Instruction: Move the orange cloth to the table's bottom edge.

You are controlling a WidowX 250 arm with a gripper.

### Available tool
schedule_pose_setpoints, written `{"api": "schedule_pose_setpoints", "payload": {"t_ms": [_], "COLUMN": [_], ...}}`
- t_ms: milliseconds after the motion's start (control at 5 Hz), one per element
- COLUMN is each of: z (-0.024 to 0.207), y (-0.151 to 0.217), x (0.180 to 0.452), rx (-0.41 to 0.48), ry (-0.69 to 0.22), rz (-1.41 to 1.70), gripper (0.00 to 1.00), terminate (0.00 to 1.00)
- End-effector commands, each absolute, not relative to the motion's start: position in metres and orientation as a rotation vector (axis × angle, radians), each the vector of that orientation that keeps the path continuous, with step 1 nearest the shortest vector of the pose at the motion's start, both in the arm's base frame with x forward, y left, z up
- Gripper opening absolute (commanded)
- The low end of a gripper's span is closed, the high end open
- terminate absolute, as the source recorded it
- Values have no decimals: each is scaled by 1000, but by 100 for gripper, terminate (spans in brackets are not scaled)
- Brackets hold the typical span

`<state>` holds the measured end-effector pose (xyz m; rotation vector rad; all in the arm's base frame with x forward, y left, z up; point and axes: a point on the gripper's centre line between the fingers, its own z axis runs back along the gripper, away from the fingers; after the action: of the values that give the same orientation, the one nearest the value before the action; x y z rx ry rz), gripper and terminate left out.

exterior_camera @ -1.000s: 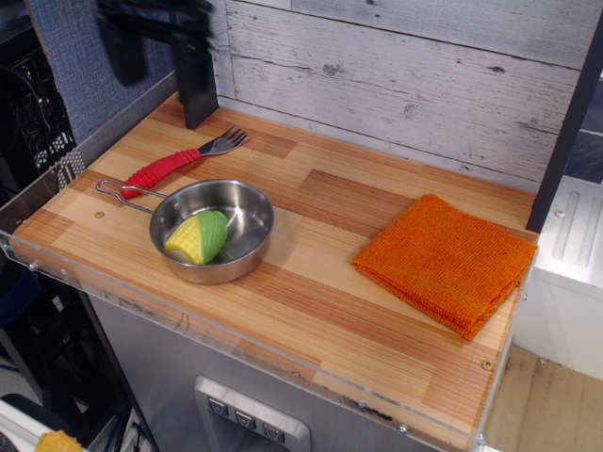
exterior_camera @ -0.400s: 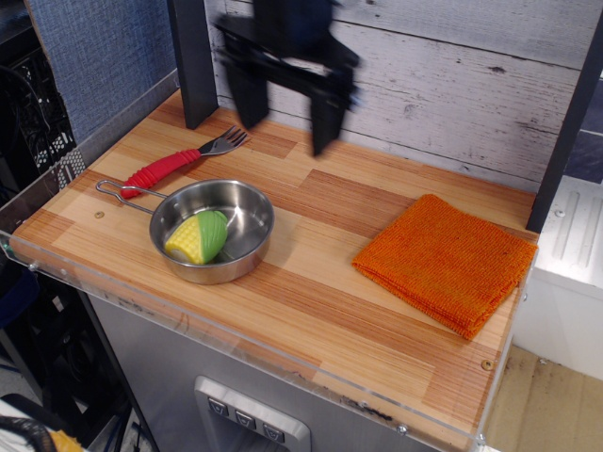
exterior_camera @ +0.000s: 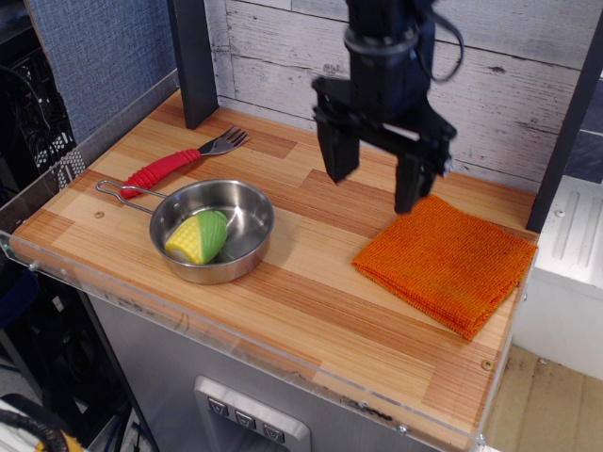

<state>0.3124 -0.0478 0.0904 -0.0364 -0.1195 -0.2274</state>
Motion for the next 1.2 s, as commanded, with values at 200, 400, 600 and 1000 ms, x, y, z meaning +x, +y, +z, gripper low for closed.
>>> {"api": "schedule_pose_setpoints", "payload": {"t_ms": [200, 400, 600, 1000], "z": [55, 42, 25, -24], "y": [-75, -74, -70, -55], "x": [343, 345, 341, 325], "rx": [-13, -22, -53, -44], "ry": [-178, -171, -134, -11], "rz": [-333, -347, -333, -277], "gripper": [100, 100, 100, 100], "terminate": [0, 0, 0, 0]}}
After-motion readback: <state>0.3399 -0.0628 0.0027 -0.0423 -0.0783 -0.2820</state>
